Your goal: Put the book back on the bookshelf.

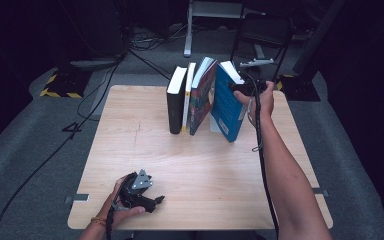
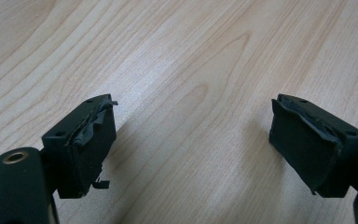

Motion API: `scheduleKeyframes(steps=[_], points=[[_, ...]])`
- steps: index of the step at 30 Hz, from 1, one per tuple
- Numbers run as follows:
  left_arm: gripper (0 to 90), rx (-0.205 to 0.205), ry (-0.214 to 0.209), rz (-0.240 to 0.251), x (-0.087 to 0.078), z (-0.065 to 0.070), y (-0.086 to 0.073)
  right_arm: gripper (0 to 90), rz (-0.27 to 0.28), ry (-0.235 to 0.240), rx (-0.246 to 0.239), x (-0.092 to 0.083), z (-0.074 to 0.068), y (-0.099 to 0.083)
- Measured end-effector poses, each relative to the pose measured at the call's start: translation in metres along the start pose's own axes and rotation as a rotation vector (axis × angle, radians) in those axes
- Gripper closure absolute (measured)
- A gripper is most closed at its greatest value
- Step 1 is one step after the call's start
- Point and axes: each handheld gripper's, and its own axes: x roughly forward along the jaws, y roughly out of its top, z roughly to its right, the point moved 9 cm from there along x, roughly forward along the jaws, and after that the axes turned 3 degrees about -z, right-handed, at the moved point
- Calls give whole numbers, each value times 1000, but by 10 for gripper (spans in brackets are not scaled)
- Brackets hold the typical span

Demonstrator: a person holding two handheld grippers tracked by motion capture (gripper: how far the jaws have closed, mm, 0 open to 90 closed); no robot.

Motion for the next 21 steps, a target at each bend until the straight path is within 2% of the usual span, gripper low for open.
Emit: scheduleKeyframes(steps=[10, 21], points=[[144, 0, -1, 0, 0, 0, 0, 558, -15, -3, -32, -5, -2, -7], [144, 0, -1, 0, 0, 0, 0, 525, -29, 6, -39, -10, -6, -12]])
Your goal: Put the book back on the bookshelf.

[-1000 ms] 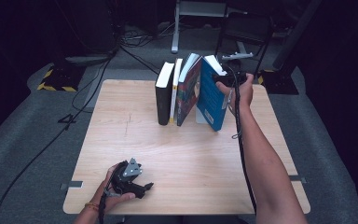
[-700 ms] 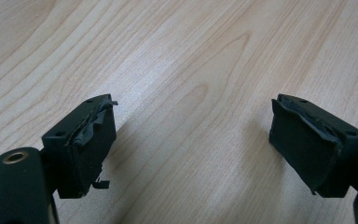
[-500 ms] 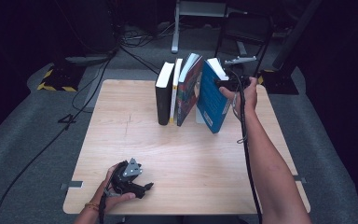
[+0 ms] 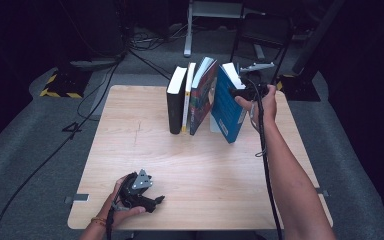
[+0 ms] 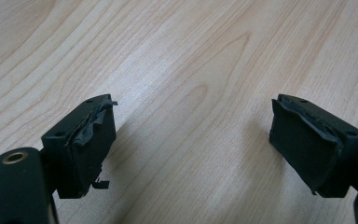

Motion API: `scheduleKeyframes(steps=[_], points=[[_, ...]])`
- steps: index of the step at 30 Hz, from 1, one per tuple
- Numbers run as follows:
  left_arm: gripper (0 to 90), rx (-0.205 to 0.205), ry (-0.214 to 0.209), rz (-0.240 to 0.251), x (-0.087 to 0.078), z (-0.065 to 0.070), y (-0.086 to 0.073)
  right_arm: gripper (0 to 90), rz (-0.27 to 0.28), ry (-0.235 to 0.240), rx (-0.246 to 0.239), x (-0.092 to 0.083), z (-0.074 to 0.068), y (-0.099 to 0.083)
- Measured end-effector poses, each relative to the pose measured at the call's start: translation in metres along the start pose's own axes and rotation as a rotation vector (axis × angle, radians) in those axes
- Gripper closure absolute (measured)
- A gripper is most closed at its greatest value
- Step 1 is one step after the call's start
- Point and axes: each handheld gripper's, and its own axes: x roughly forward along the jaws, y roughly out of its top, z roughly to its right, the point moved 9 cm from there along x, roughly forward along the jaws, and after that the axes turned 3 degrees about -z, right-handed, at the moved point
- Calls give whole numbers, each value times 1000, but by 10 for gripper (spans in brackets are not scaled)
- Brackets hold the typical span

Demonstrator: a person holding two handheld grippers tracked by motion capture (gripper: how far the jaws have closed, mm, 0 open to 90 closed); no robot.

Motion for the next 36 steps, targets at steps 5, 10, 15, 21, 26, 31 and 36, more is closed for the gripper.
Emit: scheduleKeyframes(steps=[5, 10, 15, 21, 26, 31, 36], points=[[144, -1, 1, 0, 0, 0, 0, 498, -16, 5, -24, -4, -1, -5], [143, -2, 1, 0, 0, 0, 0, 478, -26, 11, -55, -9, -4, -11], [144, -2, 1, -1, 0, 0, 0, 441, -35, 19, -87, -13, -8, -17], [144, -3, 2, 0, 0, 0, 0, 372, -36, 20, -124, -18, -11, -25], [144, -3, 3, 0, 0, 0, 0, 345, -30, 24, -144, -22, -12, -29], [144, -3, 3, 0, 0, 0, 0, 298, -26, 24, -180, -28, -14, -37], [144, -4, 4, 0, 0, 0, 0, 272, -27, 22, -200, -32, -16, -43]])
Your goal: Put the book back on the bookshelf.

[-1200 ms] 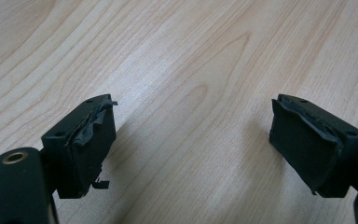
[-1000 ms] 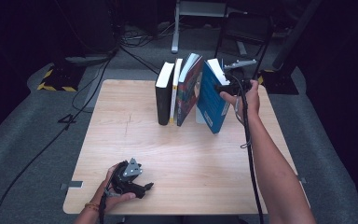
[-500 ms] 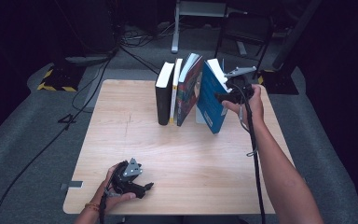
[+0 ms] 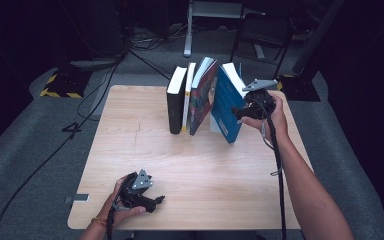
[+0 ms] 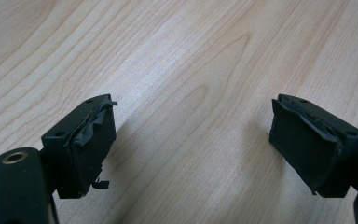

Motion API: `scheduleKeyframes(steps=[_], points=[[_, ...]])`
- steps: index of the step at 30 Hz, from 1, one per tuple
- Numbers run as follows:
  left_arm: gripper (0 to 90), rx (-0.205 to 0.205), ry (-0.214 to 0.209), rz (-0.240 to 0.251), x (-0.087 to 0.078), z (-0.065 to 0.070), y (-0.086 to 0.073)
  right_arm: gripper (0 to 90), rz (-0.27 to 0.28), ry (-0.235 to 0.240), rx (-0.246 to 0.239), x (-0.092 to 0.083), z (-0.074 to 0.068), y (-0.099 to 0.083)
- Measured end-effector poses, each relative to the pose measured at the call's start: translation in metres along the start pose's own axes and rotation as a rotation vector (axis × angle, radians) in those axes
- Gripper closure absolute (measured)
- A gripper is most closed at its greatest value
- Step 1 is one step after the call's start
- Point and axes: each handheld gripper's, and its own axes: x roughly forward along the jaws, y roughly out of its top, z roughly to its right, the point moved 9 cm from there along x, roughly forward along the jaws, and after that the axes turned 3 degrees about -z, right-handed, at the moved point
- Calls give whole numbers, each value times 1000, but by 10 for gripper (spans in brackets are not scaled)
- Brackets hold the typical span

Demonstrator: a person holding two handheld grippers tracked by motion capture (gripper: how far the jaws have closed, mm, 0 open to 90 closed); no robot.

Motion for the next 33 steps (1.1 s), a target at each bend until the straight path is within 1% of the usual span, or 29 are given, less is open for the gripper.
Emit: scheduleKeyframes(steps=[6, 7, 9, 15, 20, 23, 24, 26, 29, 33], points=[[144, 0, 0, 0, 0, 0, 0, 269, -1, 4, -19, -5, -3, -8], [144, 0, 1, 0, 0, 0, 0, 272, 1, 0, -30, -7, -4, -11], [144, -1, 0, 0, 0, 0, 0, 274, 0, 0, -32, -8, -4, -13], [144, 1, 1, 0, 0, 0, 0, 276, -8, 9, -71, -10, -10, -27], [144, 0, 1, 0, 0, 0, 0, 278, -23, 18, -87, -10, -14, -43], [144, 0, 1, 0, 0, 0, 0, 277, -24, 20, -91, -11, -15, -48], [144, 0, 1, 0, 0, 0, 0, 277, -19, 26, -88, -12, -15, -53], [144, -2, 2, 0, 0, 0, 0, 278, -18, 27, -87, -13, -15, -55], [144, -1, 2, 0, 0, 0, 0, 279, -18, 22, -96, -15, -17, -65], [144, -1, 2, 0, 0, 0, 0, 279, -20, 25, -104, -19, -20, -76]])
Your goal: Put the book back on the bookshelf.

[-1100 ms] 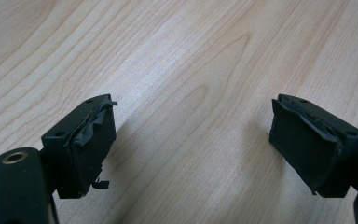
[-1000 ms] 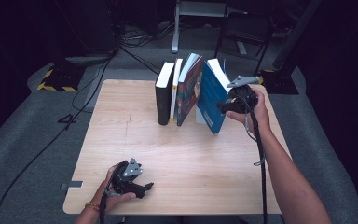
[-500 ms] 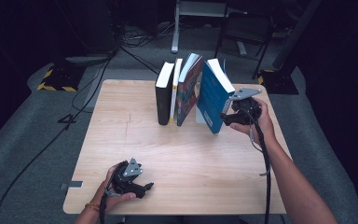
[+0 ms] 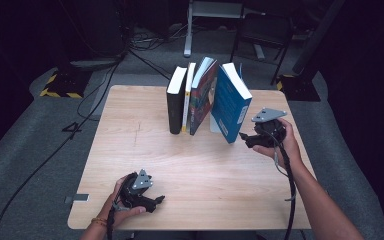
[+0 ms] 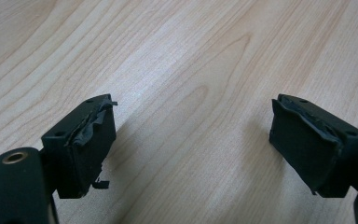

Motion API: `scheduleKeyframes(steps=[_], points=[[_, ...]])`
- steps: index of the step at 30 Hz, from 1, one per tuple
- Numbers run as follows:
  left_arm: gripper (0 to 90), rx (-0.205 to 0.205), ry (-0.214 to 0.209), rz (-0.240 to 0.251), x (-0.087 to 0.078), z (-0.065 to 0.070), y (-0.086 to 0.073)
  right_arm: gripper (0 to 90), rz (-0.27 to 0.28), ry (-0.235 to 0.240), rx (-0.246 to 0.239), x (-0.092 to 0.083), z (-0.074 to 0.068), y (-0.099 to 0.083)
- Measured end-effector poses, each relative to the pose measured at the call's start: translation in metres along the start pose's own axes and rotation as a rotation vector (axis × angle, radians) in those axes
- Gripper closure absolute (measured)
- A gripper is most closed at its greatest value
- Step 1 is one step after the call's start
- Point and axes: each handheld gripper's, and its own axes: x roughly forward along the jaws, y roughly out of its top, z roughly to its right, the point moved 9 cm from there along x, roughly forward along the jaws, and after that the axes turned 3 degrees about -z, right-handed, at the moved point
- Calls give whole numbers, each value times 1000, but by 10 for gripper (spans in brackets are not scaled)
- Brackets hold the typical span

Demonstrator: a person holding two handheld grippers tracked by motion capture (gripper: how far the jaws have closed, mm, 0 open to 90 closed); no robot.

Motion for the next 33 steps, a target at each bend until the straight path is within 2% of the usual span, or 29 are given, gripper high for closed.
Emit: scheduleKeyframes(steps=[17, 23, 33], points=[[143, 0, 0, 0, 0, 0, 0, 276, 4, -1, -43, -4, -11, -43], [144, 0, 0, 0, 0, 0, 0, 274, 8, 8, -46, -4, -14, -62], [144, -1, 1, 0, 0, 0, 0, 274, 1, 13, -18, -3, -13, -93]])
